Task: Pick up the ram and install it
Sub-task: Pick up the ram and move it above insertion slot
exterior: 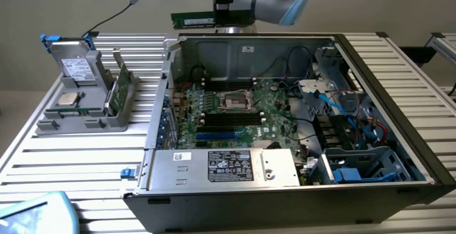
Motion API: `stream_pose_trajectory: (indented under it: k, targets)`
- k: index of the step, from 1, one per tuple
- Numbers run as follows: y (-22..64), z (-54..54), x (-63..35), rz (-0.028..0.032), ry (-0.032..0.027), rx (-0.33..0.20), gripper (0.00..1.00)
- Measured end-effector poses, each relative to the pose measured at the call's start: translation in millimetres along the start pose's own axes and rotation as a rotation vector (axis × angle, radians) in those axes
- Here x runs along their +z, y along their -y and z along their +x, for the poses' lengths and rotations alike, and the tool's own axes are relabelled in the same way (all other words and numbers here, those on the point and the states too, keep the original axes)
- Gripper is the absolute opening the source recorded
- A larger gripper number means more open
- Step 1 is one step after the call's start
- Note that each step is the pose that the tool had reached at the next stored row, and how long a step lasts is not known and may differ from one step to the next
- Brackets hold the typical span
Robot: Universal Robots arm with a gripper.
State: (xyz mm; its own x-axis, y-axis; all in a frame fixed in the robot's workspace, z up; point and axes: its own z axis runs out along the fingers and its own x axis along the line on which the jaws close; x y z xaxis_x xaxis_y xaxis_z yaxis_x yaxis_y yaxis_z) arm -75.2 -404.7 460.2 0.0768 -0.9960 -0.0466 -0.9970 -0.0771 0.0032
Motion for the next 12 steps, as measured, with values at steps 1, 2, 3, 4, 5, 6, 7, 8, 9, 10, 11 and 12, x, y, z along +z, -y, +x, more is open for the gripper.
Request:
stream_pose_trajectory:
  k: [1, 2, 3, 4, 5, 6, 7, 8, 9, 10, 11, 12]
  targets:
    - [4.5, 0.3, -0.6, 0.0000, 0.0000, 0.000, 0.14]
    - [8.7, 0.6, -1.1, 0.0000, 0.0000, 0.000, 0.14]
    - [13.3, 1.0, -1.6, 0.0000, 0.0001, 0.000, 0.14]
    - [17.8, 1.3, -2.0, 0.0001, 0.0001, 0.000, 0.14]
    - [22.4, 1.6, -2.2, 0.0001, 0.0001, 0.000, 0.14]
    - [27.0, 2.0, -2.4, 0.0000, 0.0000, 0.000, 0.14]
    - [31.7, 2.3, -2.5, 0.0000, -0.0007, 0.000, 0.14]
    - [36.3, 2.7, -2.5, -0.0001, -0.0022, 0.000, 0.14]
    - [40.2, 3.0, -2.5, -0.0003, -0.0047, 0.000, 0.14]
    - [43.1, 3.2, -2.4, -0.0006, -0.0085, 0.000, 0.14]
    - [44.6, 3.4, -1.9, -0.0012, -0.0118, 0.001, 0.14]
    - [46.0, 3.5, -1.3, -0.0024, -0.0144, 0.001, 0.14]
